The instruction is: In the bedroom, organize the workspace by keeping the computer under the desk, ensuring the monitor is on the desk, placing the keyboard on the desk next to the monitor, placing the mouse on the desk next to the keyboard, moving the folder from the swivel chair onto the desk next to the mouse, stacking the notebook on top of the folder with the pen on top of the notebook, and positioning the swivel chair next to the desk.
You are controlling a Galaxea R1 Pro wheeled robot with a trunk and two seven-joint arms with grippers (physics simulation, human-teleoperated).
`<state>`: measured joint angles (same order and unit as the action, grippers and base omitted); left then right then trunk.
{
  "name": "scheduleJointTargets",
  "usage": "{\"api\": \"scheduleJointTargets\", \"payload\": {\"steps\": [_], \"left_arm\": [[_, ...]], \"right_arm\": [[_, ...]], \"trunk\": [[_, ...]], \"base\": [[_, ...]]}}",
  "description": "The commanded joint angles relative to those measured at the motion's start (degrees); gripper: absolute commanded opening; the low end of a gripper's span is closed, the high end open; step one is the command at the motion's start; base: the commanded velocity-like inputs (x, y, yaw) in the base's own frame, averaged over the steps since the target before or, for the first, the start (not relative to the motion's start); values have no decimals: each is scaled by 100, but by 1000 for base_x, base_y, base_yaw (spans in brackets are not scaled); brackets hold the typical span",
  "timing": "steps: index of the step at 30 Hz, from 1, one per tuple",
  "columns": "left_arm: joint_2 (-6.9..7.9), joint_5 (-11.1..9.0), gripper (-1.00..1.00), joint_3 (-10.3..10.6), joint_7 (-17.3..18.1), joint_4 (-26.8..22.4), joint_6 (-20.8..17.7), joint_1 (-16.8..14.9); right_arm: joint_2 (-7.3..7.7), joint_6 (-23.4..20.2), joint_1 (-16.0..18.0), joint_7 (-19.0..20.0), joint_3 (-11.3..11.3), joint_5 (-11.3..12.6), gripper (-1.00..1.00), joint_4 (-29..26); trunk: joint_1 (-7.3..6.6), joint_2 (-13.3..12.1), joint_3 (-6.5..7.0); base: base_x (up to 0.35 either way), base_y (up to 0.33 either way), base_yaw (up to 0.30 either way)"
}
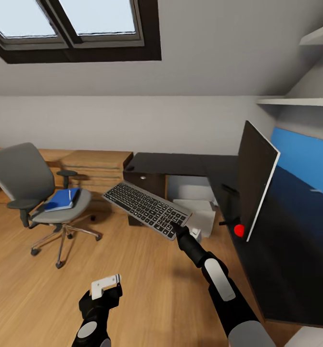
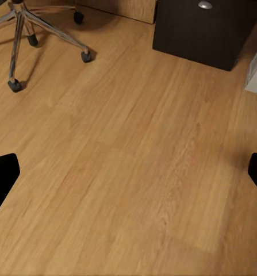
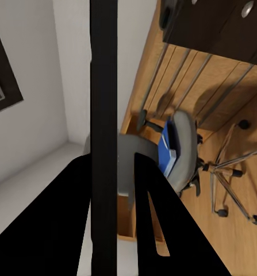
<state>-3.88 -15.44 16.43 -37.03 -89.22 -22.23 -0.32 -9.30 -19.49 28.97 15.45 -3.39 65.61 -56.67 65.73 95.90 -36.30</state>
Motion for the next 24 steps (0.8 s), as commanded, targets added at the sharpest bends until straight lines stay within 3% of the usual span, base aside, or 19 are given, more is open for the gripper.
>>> {"api": "scheduleJointTargets", "payload": {"steps": [1,14,24], "left_arm": [[1,-38,100,8,-41,-8,-18,-3],[1,-38,100,9,-41,-7,-18,-3],[1,-29,100,92,-41,-7,-18,-3]], "right_arm": [[-2,-29,4,1,5,57,-100,-1],[7,-54,4,17,14,65,-100,-2],[16,-46,4,37,14,66,-100,-2]], "trunk": [[3,3,-7],[3,3,-9],[3,3,-9]], "base": [[321,61,-56],[301,175,-8],[241,71,0]]}}
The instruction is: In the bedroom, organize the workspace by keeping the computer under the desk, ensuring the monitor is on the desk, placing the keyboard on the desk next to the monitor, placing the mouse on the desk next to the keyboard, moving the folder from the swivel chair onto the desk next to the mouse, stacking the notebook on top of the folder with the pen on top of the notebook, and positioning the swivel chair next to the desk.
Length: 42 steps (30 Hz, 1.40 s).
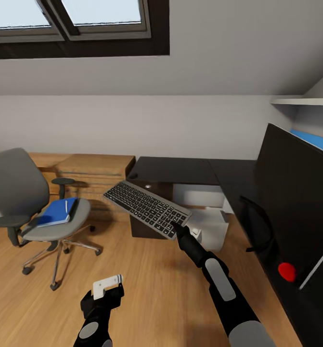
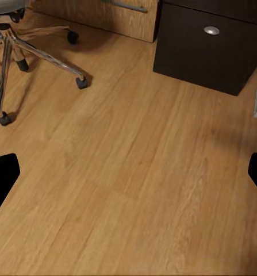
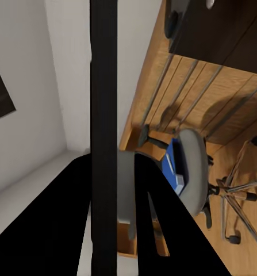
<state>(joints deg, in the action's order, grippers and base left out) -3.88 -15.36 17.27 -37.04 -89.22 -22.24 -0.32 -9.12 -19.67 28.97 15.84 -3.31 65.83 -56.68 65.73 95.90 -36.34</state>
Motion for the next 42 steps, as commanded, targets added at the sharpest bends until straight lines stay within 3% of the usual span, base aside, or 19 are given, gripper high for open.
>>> {"api": "scheduleJointTargets", "payload": {"steps": [1,11,18,25,31,33,42], "left_arm": [[1,-38,100,9,-40,-7,-17,-3],[1,-29,100,21,-62,9,-10,-3],[1,-21,100,208,-96,77,-8,-3],[2,-20,100,224,-105,80,-8,-3],[1,-20,100,224,-110,81,-4,-3],[1,-20,100,224,-107,85,-3,-3],[10,-20,100,224,-101,89,-8,-3]], "right_arm": [[-2,-28,3,-2,6,44,-100,-1],[-2,-24,3,8,7,44,-100,-1],[6,-21,3,9,14,44,-100,-24],[7,-46,-21,7,6,44,-100,-81],[7,-45,-140,7,7,41,-100,-363],[2,-19,-332,7,6,42,-100,-688],[10,-56,-406,-11,5,44,-100,-783]], "trunk": [[3,2,-5],[3,2,-5],[3,2,-5],[3,2,-5],[3,2,-5],[3,2,-5],[3,2,-5]], "base": [[319,116,0],[320,135,0],[320,89,0],[320,13,0],[321,0,0],[322,0,0],[324,0,0]]}}
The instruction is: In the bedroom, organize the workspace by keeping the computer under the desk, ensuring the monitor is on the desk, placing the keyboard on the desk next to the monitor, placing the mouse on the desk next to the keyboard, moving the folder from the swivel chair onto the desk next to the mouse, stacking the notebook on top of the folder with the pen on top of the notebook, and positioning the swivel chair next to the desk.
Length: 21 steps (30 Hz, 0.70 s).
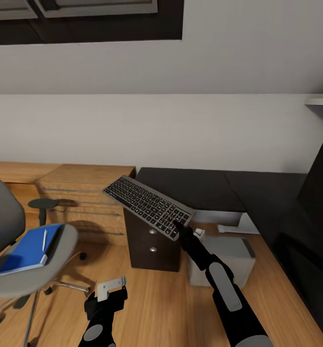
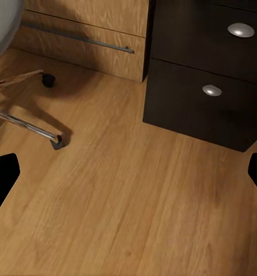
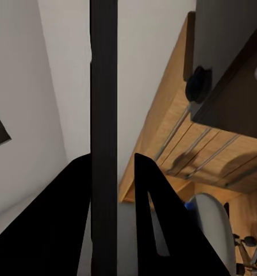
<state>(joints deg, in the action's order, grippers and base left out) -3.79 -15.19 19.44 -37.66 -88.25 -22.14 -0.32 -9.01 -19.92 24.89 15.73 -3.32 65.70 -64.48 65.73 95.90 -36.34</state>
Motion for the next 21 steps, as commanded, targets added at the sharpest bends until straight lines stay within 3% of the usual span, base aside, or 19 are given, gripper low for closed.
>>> {"api": "scheduleJointTargets", "payload": {"steps": [1,16,19,21], "left_arm": [[1,-37,100,7,-40,-8,-17,-3],[10,-37,100,7,-35,-8,-16,-3],[10,-37,100,7,-43,-8,-17,-3],[8,-37,100,7,-45,-8,-18,-3]], "right_arm": [[6,-40,2,4,6,56,-100,-3],[88,77,-1,-10,11,51,-100,-13],[86,512,-1,-49,8,29,-100,-11],[91,1182,-1,-275,7,19,-100,-3]], "trunk": [[3,3,-5],[3,3,-5],[3,3,-5],[3,3,-5]], "base": [[324,0,0],[324,0,0],[324,0,0],[262,0,0]]}}
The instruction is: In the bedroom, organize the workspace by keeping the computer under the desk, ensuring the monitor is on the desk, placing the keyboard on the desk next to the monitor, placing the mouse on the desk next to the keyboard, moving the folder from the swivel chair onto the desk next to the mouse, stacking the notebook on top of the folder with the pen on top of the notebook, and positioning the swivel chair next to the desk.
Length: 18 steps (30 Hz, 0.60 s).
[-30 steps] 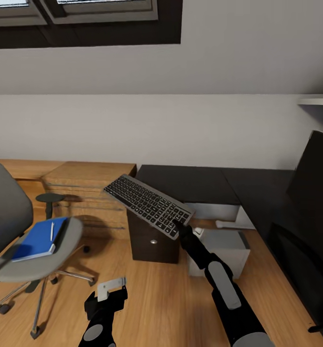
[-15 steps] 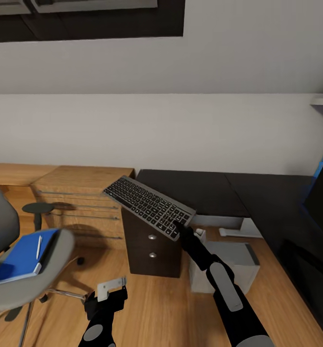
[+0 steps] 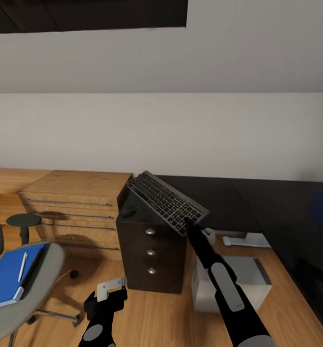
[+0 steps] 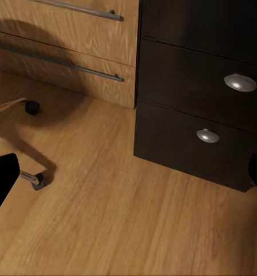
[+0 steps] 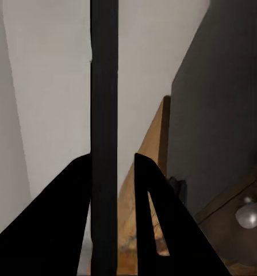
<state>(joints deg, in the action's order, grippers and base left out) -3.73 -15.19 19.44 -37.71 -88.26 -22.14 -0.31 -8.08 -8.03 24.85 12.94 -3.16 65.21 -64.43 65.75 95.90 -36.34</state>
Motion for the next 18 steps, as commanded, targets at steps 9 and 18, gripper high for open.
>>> {"api": "scheduleJointTargets", "payload": {"steps": [9,18], "left_arm": [[-14,-37,100,16,-26,147,-18,-4],[-14,-43,100,86,9,151,-12,-4]], "right_arm": [[-6,1400,-5,-1151,-8,106,-100,51],[-99,2157,-39,-1728,-21,140,-100,129]], "trunk": [[2,3,-5],[2,3,-5]], "base": [[44,0,0],[100,109,0]]}}
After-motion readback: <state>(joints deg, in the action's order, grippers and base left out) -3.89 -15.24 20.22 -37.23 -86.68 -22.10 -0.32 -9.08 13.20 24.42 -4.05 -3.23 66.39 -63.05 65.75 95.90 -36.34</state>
